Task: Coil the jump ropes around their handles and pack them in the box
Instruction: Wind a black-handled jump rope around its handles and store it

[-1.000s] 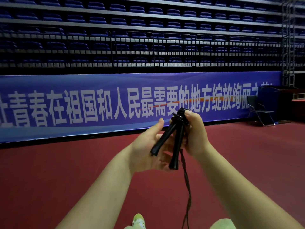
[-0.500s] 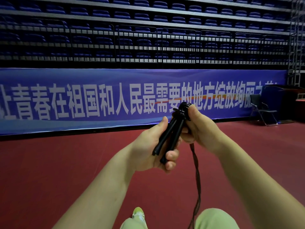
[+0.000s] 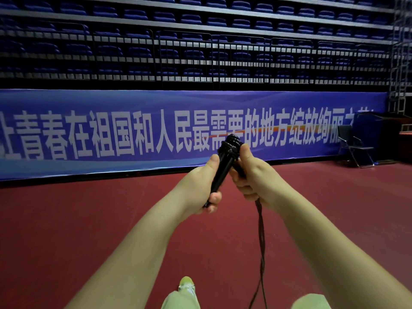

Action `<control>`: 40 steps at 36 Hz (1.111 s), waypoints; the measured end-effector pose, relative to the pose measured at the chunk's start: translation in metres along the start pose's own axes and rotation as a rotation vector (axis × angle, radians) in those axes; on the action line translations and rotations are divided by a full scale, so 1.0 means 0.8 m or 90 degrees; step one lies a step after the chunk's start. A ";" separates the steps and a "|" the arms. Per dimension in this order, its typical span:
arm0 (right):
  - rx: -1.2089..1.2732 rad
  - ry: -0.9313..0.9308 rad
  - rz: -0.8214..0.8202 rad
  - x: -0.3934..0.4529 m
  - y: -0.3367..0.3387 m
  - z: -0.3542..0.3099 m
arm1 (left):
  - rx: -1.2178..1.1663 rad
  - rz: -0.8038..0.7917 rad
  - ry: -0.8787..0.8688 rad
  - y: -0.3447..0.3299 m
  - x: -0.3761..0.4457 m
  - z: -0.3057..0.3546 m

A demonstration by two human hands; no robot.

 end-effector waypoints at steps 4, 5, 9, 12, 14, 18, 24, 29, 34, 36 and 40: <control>-0.033 -0.021 0.042 0.001 -0.003 0.004 | 0.051 0.030 -0.024 0.003 0.003 -0.001; -0.026 -0.027 0.044 0.001 -0.003 0.006 | 0.087 0.042 -0.029 0.006 0.004 -0.002; -0.020 -0.071 0.053 0.003 -0.002 0.015 | 0.250 0.109 -0.036 0.017 0.012 -0.010; -0.012 -0.113 0.047 0.004 0.001 0.019 | 0.376 0.144 -0.049 0.013 0.014 -0.010; 0.003 -0.124 0.051 0.003 0.002 0.018 | 0.455 0.163 -0.060 0.007 0.013 -0.007; 0.050 -0.108 0.062 0.003 -0.001 0.017 | 0.547 0.207 -0.082 -0.002 0.013 -0.004; 0.095 -0.051 0.092 0.002 -0.005 0.009 | 0.641 0.256 -0.122 -0.001 0.021 0.001; 0.062 -0.079 0.141 0.007 0.000 0.010 | 0.690 0.267 -0.163 -0.004 0.022 -0.003; 0.101 -0.050 0.174 0.008 0.001 0.011 | 0.500 0.165 -0.111 -0.003 0.021 -0.016; 0.156 -0.033 0.180 0.007 0.003 0.011 | 0.402 0.086 -0.061 -0.003 0.019 -0.018; 0.207 0.001 0.185 0.008 0.008 0.005 | 0.287 -0.008 -0.038 -0.006 0.020 -0.011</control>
Point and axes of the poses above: each hand's wrist, its own x-axis towards the middle knuckle, its own y-axis out of the back of the hand, z = x × y, the point moved 2 cm from there along x, towards the middle knuckle, and after that the axes turned 3 degrees about -x, right-handed, at the moved point
